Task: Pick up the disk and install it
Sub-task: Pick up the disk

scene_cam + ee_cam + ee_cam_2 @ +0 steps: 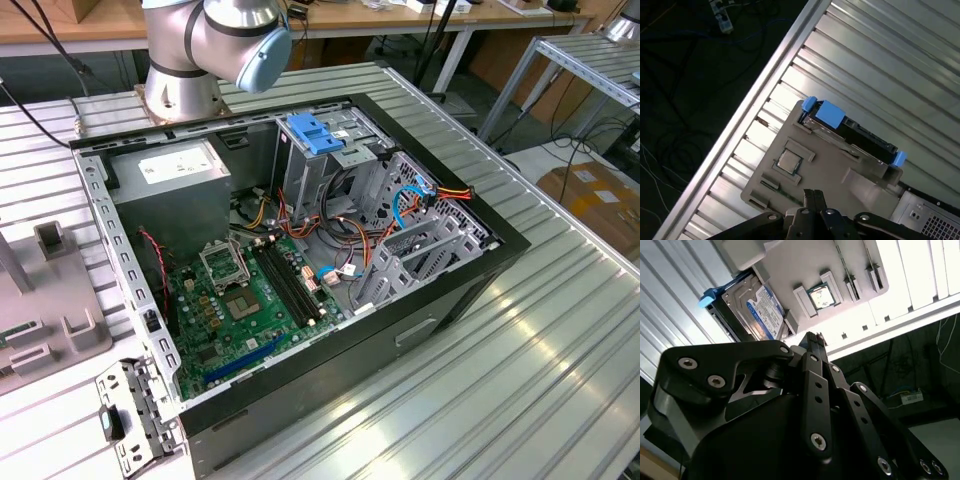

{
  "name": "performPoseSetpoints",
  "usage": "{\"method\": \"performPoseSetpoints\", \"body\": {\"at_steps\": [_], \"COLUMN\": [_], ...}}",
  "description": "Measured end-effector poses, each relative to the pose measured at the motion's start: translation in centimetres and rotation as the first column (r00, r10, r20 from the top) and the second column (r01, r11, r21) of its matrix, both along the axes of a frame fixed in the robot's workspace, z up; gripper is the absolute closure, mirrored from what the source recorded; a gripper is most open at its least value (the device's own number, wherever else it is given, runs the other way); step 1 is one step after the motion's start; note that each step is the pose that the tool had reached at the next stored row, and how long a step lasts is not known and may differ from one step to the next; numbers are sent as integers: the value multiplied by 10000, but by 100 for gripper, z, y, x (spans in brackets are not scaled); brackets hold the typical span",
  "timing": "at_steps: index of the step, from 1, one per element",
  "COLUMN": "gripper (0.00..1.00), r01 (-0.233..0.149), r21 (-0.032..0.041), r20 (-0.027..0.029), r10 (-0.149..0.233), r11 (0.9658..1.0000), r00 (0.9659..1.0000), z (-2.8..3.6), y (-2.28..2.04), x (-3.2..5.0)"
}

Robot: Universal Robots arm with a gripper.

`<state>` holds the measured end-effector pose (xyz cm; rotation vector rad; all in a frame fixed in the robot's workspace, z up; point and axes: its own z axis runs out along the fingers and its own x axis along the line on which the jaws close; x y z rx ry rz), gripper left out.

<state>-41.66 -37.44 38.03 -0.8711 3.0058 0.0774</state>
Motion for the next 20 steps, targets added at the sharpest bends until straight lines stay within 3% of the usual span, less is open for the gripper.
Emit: {"method": "performPoseSetpoints", "body": {"at_steps": [13, 20], "gripper": [89, 89], "r01": [-688, -1172], "r21": [-1, 0], "r20": [0, 0], "r10": [688, 1172], "r11": [9976, 9931], "r00": [9976, 9931], "z": [0, 0], "y": [0, 0], "x": [0, 0]}}
